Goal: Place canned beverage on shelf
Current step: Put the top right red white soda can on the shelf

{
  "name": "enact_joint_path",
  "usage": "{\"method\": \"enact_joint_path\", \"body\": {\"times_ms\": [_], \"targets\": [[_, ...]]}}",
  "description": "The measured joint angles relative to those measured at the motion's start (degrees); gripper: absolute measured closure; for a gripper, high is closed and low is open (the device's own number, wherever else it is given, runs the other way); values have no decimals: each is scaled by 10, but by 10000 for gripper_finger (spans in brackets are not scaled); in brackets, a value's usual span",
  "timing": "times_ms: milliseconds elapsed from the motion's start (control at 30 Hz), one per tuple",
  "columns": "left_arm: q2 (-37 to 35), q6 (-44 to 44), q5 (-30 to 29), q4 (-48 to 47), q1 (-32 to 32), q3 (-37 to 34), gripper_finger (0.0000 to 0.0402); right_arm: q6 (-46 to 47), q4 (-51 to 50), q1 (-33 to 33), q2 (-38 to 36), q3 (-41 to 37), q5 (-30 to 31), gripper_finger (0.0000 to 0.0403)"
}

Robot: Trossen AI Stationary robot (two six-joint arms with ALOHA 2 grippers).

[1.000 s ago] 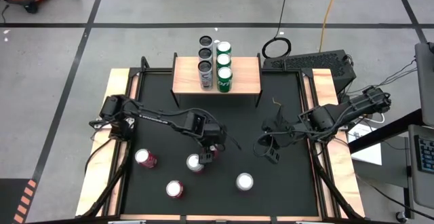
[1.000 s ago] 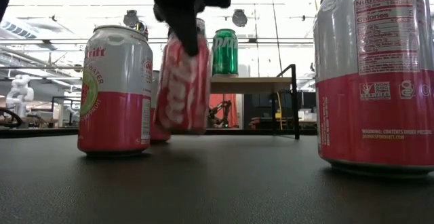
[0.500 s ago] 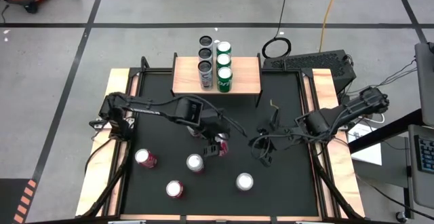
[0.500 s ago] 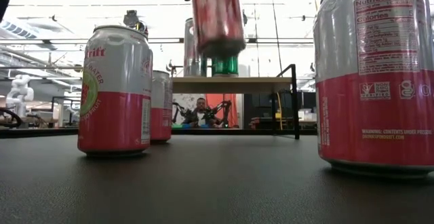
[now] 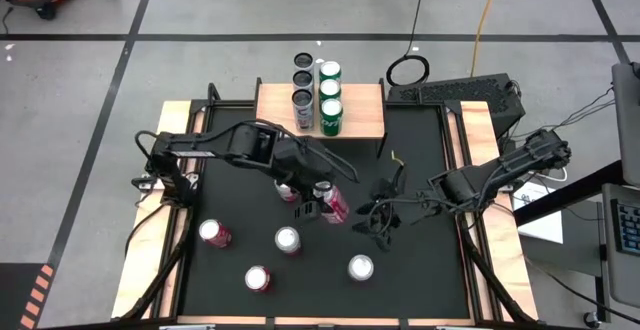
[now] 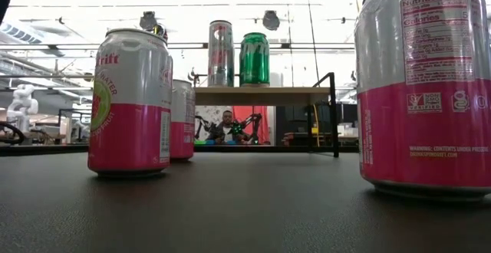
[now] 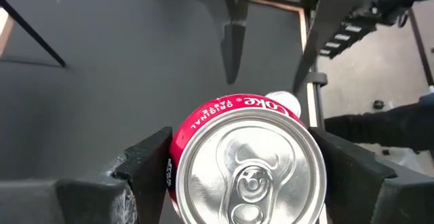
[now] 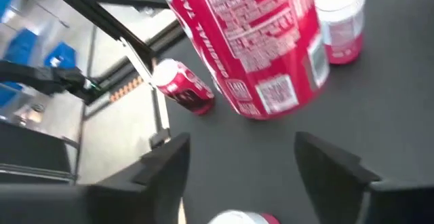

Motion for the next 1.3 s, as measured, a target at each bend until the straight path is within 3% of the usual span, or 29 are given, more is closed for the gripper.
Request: {"method": "enact_joint_path", "body": {"times_ms": [400,667,1033,1300], "targets": [[0,-19,4,3,-3,23,109,-26,19,0,-3,22,22,8],[0,-29,13,38,-4,23,109,-109,3,-15,-3,46,11,4],[1,-84,13,112,-4,23,109,-204,36,-67,-3,47,-135,6],[1,-104,10,113,-4,23,109,-252,37,-68,-3,47,-138,11]]}}
